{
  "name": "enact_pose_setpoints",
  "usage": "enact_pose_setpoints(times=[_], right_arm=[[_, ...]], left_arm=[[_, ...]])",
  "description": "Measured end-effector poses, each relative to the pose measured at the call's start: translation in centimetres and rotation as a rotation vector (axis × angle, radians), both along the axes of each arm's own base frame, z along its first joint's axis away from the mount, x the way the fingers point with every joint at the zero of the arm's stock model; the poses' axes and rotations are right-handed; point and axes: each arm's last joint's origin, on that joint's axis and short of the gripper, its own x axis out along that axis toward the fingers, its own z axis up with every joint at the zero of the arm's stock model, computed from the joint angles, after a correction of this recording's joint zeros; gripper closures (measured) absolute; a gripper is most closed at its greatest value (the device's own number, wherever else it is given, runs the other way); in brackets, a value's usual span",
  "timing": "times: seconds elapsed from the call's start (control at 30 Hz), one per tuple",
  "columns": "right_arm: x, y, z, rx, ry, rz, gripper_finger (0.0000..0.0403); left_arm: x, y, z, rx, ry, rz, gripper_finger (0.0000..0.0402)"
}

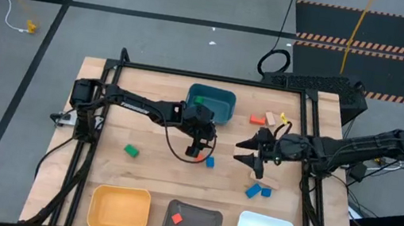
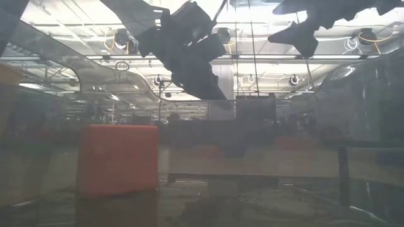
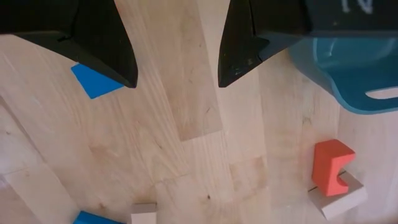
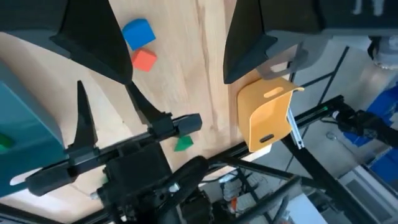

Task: Sort & place blocks by color
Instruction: Put the bottom right blue block into the yellow bin

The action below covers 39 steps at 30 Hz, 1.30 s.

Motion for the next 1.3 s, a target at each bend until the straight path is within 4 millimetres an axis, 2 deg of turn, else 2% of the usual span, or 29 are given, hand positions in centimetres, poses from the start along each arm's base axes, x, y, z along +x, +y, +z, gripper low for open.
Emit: enact_pose_setpoints(times=[0.5,0.87,1.1,1.2,1.3], right_arm=[[0.3,0.5,-0.1,-0.068,-0.015,0.045,0.0156],[0.3,0.5,-0.3,0.052,0.008,0.008,0.0159],[-0.1,0.5,-1.1,0.117,0.112,-0.002,0.0169],[-0.2,0.5,-0.4,0.118,0.132,-0.006,0.0169],[0.0,0.5,1.5,0.076,0.121,0.012,0.0169]], left_arm=[[0.0,-0.1,0.0,-0.02,0.002,0.012,0.0176],[0.0,0.0,0.0,-0.026,-0.002,0.019,0.0176],[0.1,0.0,0.0,-0.025,-0.003,0.035,0.0176],[0.1,0.0,0.0,-0.026,-0.004,0.037,0.0176],[0.1,0.0,0.1,-0.031,-0.007,0.041,0.0176]])
